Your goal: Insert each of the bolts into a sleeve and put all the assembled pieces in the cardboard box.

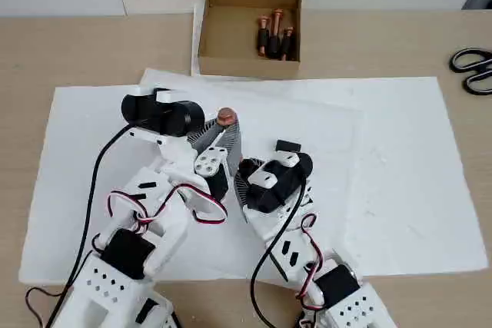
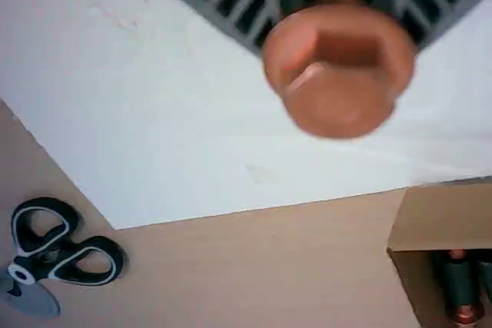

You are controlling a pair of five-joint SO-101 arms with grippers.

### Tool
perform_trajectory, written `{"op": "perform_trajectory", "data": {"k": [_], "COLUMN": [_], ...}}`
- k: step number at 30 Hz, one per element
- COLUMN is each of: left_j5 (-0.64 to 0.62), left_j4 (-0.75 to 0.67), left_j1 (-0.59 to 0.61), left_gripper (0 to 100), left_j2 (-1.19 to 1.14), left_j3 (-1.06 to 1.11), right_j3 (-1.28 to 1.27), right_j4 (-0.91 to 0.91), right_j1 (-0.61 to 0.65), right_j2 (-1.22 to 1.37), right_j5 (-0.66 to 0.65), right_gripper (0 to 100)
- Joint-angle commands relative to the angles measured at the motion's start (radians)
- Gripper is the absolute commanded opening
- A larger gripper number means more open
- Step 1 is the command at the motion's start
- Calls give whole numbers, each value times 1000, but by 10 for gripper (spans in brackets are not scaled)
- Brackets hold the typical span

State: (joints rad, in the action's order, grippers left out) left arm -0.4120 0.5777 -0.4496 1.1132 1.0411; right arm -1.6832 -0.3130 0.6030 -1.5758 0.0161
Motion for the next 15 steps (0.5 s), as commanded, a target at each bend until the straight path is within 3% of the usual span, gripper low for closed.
{"op": "perform_trajectory", "data": {"k": [1,15], "left_j5": [-5,-2], "left_j4": [-31,-31], "left_j1": [-23,-52], "left_gripper": [6,6], "left_j2": [28,26], "left_j3": [-19,41], "right_j3": [-8,-8], "right_j4": [-1,4], "right_j1": [7,8], "right_j2": [-21,-21], "right_j5": [8,11], "right_gripper": [4,4]}}
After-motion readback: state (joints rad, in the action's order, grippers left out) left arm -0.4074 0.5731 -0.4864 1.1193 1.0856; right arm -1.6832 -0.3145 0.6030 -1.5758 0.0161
